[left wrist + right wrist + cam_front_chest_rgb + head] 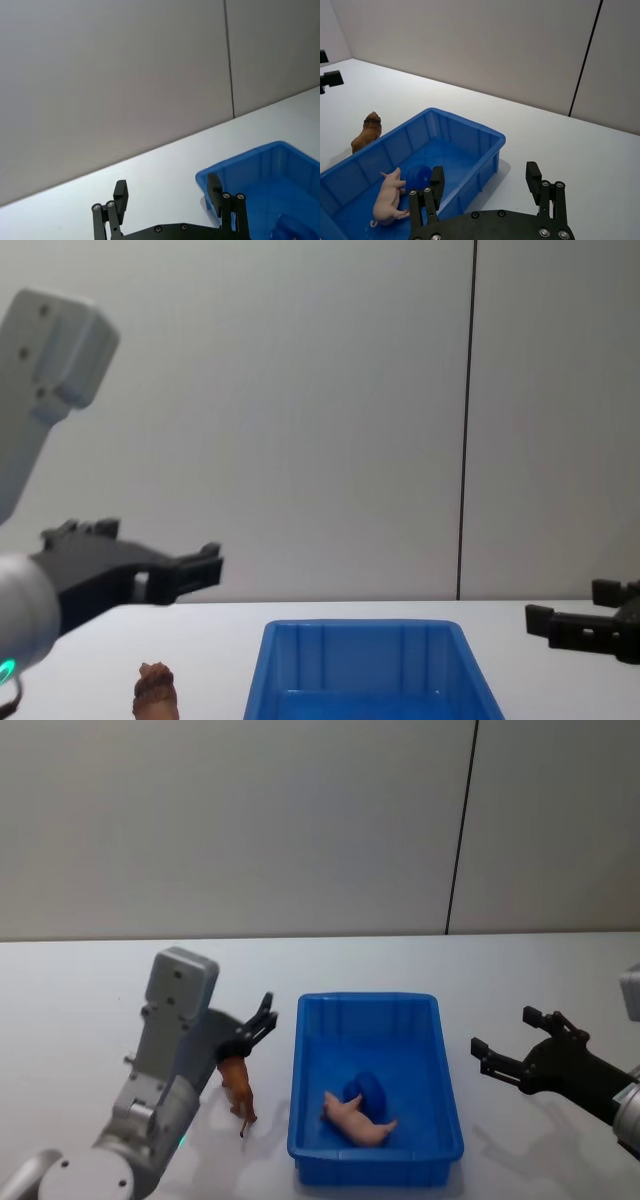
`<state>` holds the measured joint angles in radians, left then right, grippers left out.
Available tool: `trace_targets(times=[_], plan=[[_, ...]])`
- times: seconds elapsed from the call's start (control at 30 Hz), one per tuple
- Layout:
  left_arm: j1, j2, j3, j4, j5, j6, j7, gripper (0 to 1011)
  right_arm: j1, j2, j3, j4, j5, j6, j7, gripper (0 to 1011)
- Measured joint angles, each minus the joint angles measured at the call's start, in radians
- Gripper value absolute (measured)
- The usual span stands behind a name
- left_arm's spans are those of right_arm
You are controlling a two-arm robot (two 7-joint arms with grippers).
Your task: Pick up the two dolls from the table and place them into the box.
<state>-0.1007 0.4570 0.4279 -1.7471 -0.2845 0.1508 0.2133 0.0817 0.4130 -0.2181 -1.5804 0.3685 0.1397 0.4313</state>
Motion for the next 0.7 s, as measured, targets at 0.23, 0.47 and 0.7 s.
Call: trace_targets(times=[0.23, 0.47, 0.7], plan=[[0.05, 0.017, -0.008, -0.01, -0.062, 0.002, 0.062, 1001, -0.002, 0.002, 0.002, -0.001, 0.002, -0.001, -0.001, 1001], [0.077, 0.017, -0.014, 0.013, -0.109, -0.005, 0.08, 1001, -0.003, 0.004, 0.002, -0.002, 0.003, -0.002, -0.001, 1001], [0.079, 0.007, -0.016, 0.05, -0.126, -0.001, 0.057, 1001, -0.003, 0.004, 0.003, -0.002, 0.003, -0.002, -0.001, 1001]])
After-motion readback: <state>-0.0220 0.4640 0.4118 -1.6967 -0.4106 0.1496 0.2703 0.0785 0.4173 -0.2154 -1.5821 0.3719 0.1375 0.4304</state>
